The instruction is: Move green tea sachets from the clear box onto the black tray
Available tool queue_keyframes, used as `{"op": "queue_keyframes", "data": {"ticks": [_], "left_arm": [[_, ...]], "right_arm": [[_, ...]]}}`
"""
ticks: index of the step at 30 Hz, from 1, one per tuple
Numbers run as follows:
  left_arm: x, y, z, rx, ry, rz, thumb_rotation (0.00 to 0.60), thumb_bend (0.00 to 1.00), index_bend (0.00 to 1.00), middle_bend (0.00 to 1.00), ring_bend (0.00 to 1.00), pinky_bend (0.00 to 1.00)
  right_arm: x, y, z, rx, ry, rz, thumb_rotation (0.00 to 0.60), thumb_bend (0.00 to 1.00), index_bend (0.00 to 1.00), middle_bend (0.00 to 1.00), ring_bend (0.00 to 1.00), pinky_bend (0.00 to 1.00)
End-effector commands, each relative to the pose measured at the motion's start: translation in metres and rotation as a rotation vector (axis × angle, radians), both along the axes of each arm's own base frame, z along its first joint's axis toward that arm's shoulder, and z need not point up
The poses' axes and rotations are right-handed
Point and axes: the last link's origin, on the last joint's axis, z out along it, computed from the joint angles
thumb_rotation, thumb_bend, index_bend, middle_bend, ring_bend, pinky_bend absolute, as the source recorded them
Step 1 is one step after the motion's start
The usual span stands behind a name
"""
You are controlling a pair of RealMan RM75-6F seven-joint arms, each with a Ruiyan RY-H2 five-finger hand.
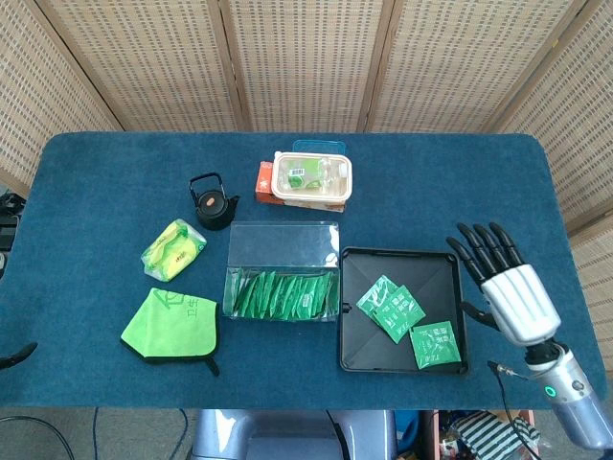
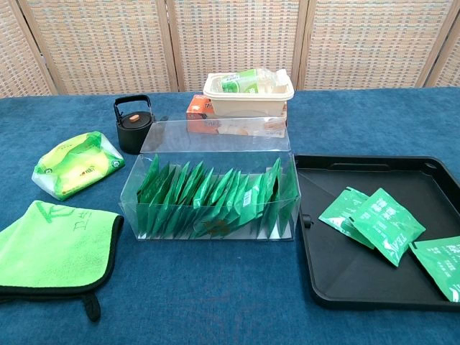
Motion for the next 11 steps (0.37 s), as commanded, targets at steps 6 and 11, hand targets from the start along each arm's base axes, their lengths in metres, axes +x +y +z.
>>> {"op": "queue_keyframes", "data": {"ticks": [6, 11], "left_arm": [[0.003, -0.003, -0.001, 0.028, 0.022, -0.016, 0.6, 0.09, 0.0, 0.0, 0.0, 0.0], [0.004, -0.005, -0.001, 0.03, 0.016, -0.025, 0.6, 0.09, 0.0, 0.0, 0.0, 0.0]], "right_arm": [[-0.05, 0.059, -0.009, -0.1, -0.176, -0.194, 0.6, 0.0, 0.0, 0.0, 0.0, 0.0], [-0.062, 0.066, -0.007, -0.122, -0.167, -0.232, 0.6, 0.0, 0.0, 0.0, 0.0, 0.0]]}}
